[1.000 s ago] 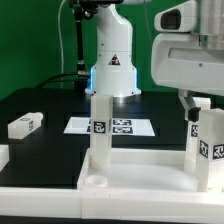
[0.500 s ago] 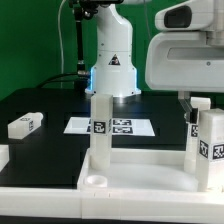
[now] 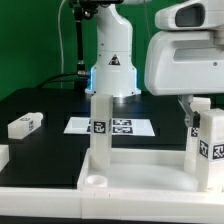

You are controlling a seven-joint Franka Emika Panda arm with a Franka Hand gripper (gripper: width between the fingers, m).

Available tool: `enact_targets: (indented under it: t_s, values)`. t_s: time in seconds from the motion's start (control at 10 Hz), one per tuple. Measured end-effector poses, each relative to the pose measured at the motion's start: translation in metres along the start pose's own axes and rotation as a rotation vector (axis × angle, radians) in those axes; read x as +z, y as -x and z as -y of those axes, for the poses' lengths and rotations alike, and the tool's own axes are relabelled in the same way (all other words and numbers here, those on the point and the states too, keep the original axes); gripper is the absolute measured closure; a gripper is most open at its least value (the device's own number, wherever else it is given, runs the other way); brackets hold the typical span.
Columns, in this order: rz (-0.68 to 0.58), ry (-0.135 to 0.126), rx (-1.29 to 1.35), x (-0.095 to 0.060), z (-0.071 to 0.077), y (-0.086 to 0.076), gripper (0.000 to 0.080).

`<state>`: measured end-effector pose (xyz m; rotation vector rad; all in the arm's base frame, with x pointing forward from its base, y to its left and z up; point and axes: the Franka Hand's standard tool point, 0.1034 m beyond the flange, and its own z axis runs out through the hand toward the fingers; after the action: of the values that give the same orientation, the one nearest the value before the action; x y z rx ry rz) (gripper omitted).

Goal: Assemble desk

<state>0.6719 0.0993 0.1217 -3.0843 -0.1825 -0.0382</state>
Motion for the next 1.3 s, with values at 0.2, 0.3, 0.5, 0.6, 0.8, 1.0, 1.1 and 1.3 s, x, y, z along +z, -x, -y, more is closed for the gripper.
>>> enact_targets:
  t_s: [0.2, 0.3, 0.5, 0.6, 0.8, 1.0, 1.1, 1.3]
  values:
    - [-0.004, 0.001, -0.045, 0.0019, -0.0023, -0.0001, 0.0173]
    - [-0.004, 0.001, -0.044, 0.0019, -0.0021, -0.0001, 0.0304]
    - [-0.004, 0.001, -0.044, 0.0021, -0.0022, 0.0000, 0.0486]
    - [-0.004, 0.001, -0.044, 0.0022, -0.0023, 0.0000, 0.0511]
    - [-0.004, 0.000, -0.012, 0.0022, -0.0024, 0.0000, 0.0511]
    - [-0.004, -0.003, 0.071, 0.0022, -0.0028, 0.0000, 0.0511]
    - [-0.004, -0.002, 0.193, 0.0024, -0.0039, 0.0001, 0.0511]
    - [-0.011, -0.008, 0.366, 0.0030, -0.0063, 0.0002, 0.0511]
